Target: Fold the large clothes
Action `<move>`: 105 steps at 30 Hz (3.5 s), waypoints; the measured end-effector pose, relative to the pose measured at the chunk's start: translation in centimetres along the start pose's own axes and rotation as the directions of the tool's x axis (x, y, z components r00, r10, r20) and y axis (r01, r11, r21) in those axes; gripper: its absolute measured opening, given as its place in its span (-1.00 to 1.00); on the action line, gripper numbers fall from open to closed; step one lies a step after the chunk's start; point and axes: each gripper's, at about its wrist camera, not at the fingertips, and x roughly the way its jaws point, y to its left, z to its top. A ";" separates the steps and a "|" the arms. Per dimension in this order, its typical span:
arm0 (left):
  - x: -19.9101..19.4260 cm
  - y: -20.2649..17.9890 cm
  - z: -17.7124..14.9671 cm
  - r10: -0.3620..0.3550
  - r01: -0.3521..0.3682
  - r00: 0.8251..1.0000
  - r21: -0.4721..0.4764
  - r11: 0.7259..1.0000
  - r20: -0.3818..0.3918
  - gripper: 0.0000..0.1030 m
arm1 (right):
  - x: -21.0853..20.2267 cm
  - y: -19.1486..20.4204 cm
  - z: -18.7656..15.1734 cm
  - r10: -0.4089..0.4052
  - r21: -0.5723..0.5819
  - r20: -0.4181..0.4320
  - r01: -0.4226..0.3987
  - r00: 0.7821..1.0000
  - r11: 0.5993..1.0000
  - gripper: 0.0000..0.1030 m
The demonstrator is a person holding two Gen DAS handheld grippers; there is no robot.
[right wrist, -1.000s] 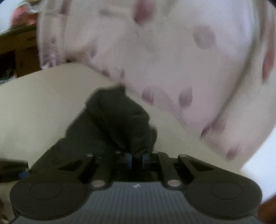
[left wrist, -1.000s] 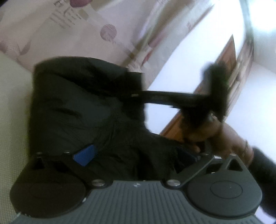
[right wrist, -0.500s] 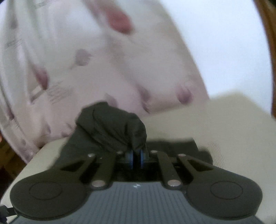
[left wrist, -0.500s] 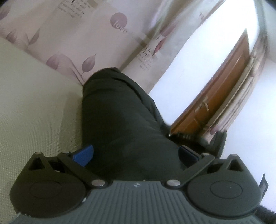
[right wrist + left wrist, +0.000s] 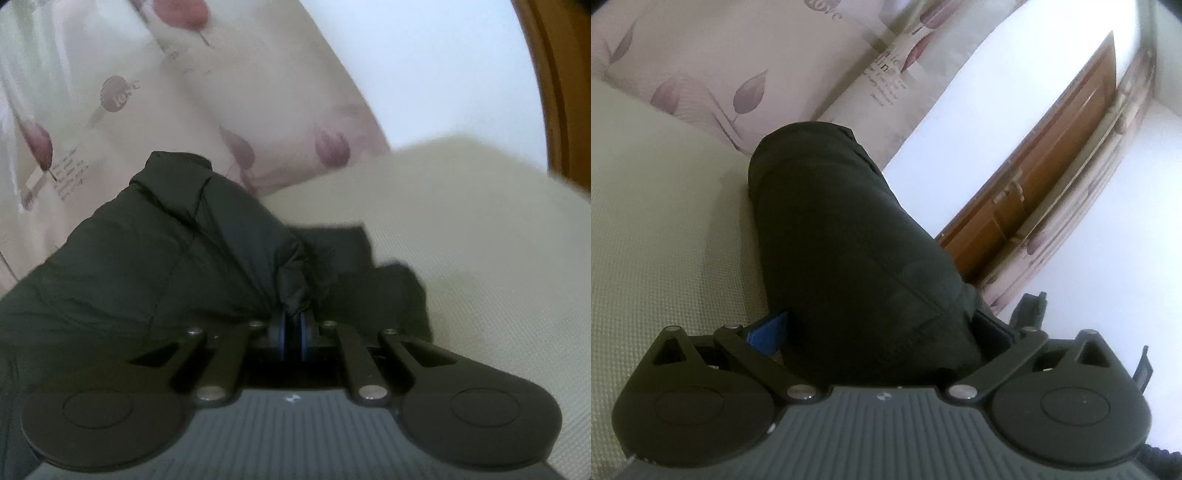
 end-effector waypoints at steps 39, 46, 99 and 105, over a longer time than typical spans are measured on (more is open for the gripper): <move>-16.5 -0.6 -1.8 0.241 -0.259 0.958 0.108 0.960 0.156 0.99 | 0.8 12.0 0.2 0.229 0.118 -0.069 -0.220 0.971 0.968 0.33; -16.3 -0.9 -2.4 0.255 -0.282 0.953 0.176 0.943 0.162 0.99 | 3.1 13.5 -2.2 0.179 0.038 -0.264 -0.176 0.948 0.984 -0.65; -16.1 0.9 -3.2 0.239 -0.255 0.967 0.295 0.921 0.090 1.00 | 5.6 22.3 -2.2 0.166 -0.576 -0.103 -0.195 0.981 0.794 -0.44; -16.3 1.0 -3.1 0.238 -0.257 0.966 0.267 0.929 0.102 1.00 | -6.0 23.3 -4.9 0.296 -0.698 -0.055 -0.249 0.954 0.671 -0.45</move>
